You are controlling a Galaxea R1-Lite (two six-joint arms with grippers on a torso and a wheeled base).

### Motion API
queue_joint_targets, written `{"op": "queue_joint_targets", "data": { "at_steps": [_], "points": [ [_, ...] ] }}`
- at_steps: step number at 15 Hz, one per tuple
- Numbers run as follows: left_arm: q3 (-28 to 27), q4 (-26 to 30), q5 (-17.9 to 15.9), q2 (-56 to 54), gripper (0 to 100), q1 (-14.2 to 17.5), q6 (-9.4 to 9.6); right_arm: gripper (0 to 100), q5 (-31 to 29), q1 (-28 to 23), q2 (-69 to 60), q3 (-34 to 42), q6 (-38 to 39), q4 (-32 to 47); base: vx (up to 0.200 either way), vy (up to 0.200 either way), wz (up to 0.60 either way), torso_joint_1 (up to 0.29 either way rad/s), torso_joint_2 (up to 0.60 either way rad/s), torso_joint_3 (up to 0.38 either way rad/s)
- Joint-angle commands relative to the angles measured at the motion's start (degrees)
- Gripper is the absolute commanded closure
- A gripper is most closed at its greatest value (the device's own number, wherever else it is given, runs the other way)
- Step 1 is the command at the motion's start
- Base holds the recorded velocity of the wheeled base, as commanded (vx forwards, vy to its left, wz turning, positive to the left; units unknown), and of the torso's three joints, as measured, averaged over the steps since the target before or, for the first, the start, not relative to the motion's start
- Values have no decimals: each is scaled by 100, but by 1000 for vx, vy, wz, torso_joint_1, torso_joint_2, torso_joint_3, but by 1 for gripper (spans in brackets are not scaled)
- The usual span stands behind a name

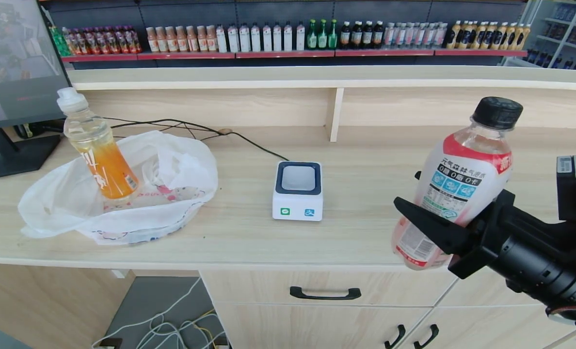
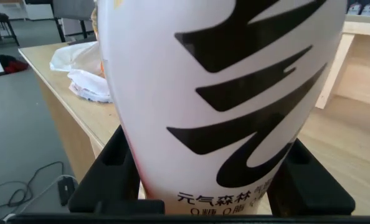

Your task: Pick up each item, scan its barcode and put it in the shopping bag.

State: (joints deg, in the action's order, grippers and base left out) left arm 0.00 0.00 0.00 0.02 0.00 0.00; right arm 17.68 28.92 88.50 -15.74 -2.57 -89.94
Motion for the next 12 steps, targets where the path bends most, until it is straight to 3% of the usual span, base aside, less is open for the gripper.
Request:
{"op": "queue_joint_targets", "data": {
  "at_steps": [1, 5, 12],
  "points": [
    [0, 0, 0, -2, 0, 0, 0, 100, 8, 9, -26, 18, 2, -6, 0, 0, 0, 0, 0, 0],
    [0, 0, 0, -2, 0, 0, 0, 100, 8, 0, -17, -149, 2, -6, 0, 0, 0, 0, 0, 0],
    [0, 0, 0, -2, 0, 0, -9, 100, 8, -26, -26, -175, 2, -6, 0, 200, 0, 2, 2, 0]
  ]
}}
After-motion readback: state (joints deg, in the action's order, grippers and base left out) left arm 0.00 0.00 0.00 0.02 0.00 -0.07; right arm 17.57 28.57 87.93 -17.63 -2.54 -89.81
